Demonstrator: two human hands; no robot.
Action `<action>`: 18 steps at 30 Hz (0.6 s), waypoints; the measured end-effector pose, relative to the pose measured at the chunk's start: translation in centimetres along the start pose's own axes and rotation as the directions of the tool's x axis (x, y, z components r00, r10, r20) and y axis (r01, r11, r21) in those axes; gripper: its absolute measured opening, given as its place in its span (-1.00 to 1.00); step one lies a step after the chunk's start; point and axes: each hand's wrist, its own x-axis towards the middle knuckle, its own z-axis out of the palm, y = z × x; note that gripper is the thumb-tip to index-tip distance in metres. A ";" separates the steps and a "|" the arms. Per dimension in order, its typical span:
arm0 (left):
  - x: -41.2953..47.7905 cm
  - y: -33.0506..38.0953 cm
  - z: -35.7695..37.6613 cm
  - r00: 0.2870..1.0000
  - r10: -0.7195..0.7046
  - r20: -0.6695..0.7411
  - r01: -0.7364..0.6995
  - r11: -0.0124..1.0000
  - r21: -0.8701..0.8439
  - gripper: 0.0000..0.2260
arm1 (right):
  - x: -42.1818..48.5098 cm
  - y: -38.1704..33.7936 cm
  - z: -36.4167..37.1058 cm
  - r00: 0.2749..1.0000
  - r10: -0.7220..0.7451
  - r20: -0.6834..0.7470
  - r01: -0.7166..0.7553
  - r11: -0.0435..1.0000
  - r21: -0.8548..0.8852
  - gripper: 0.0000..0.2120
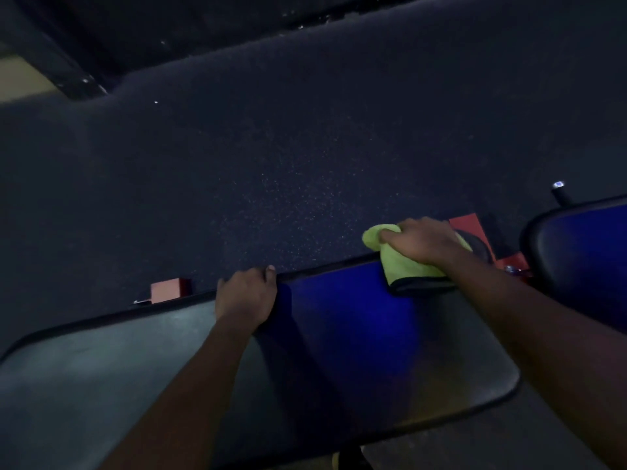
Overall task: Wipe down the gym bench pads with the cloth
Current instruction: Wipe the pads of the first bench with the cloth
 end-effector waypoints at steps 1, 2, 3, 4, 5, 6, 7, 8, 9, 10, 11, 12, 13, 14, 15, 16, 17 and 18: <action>-0.1 -0.6 0.0 1.000 -0.003 0.006 0.003 1.000 0.018 -0.58 | 0.1 -1.1 0.1 1.000 0.007 0.005 -0.007 1.000 -0.013 -0.33; -0.2 -1.3 0.0 1.000 -0.007 0.007 0.007 0.999 0.044 -0.59 | 0.0 -2.7 0.4 1.000 0.000 0.013 0.001 1.000 -0.022 -0.34; -0.2 -2.3 0.0 1.000 -0.008 -0.011 0.008 0.999 0.050 -0.60 | -0.3 -5.0 0.7 0.999 -0.031 0.010 0.032 0.999 -0.034 -0.35; -0.3 -3.0 0.0 1.000 -0.006 -0.015 0.007 0.998 0.066 -0.61 | -0.6 -7.1 1.2 0.997 -0.071 0.014 0.072 0.997 -0.036 -0.36; -0.3 -4.1 -0.2 0.999 -0.032 -0.019 0.033 0.997 0.065 -0.60 | -1.0 -9.8 1.7 0.992 -0.122 0.015 0.123 0.992 -0.037 -0.37; -0.3 -5.1 -0.2 0.999 -0.045 -0.025 0.046 0.997 0.064 -0.59 | -1.4 -12.3 2.2 0.987 -0.162 0.014 0.162 0.986 -0.031 -0.38; -0.5 -6.6 -0.3 0.997 -0.073 -0.035 0.075 0.996 0.054 -0.58 | -2.0 -15.4 2.8 0.979 -0.204 0.012 0.204 0.979 -0.025 -0.40; -0.5 -7.8 -0.2 0.995 -0.086 -0.058 0.089 0.994 0.056 -0.57 | -2.6 -18.1 3.5 0.969 -0.247 0.010 0.247 0.969 -0.014 -0.42; -0.7 -9.1 -0.1 0.990 -0.110 -0.083 0.115 0.992 0.055 -0.56 | -3.4 -20.4 4.1 0.955 -0.296 -0.001 0.296 0.955 -0.008 -0.45; -0.9 -10.5 -0.2 0.987 -0.125 -0.096 0.132 0.989 0.070 -0.55 | -3.9 -21.8 4.6 0.941 -0.337 -0.016 0.337 0.942 0.001 -0.47; -1.0 -11.7 -0.5 0.983 -0.152 -0.102 0.157 0.987 0.042 -0.57 | -4.3 -22.6 4.8 0.929 -0.367 -0.033 0.368 0.930 0.015 -0.49; -1.2 -12.9 -0.7 0.980 -0.163 -0.111 0.168 0.985 0.035 -0.60 | -4.5 -22.3 4.7 0.926 -0.375 -0.033 0.376 0.926 0.042 -0.49; -1.2 -13.6 -0.7 0.975 -0.184 -0.122 0.187 0.982 0.013 -0.61 | -4.2 -21.0 4.4 0.933 -0.360 -0.024 0.361 0.930 0.071 -0.47; -1.2 -14.5 -0.8 0.973 -0.188 -0.132 0.192 0.981 0.023 -0.61 | -3.8 -19.4 3.9 0.947 -0.320 -0.004 0.320 0.944 0.077 -0.43; -1.4 -15.2 -1.0 0.968 -0.212 -0.132 0.213 0.977 -0.005 -0.60 | -3.3 -17.8 3.3 0.964 -0.265 0.008 0.264 0.963 0.060 -0.37; -1.4 -15.8 -0.9 0.970 -0.194 -0.149 0.198 0.980 0.007 -0.60 | -2.9 -16.4 2.9 0.982 -0.190 0.014 0.189 0.981 0.033 -0.33; -1.6 -16.2 -0.9 0.968 -0.191 -0.160 0.192 0.981 -0.007 -0.58 | -2.6 -15.5 2.7 0.991 -0.131 0.007 0.131 0.991 0.014 -0.33; -1.6 -16.6 -1.0 0.975 -0.172 -0.142 0.176 0.984 0.015 -0.57 | -2.5 -15.4 2.7 0.995 -0.098 -0.004 0.098 0.995 -0.004 -0.36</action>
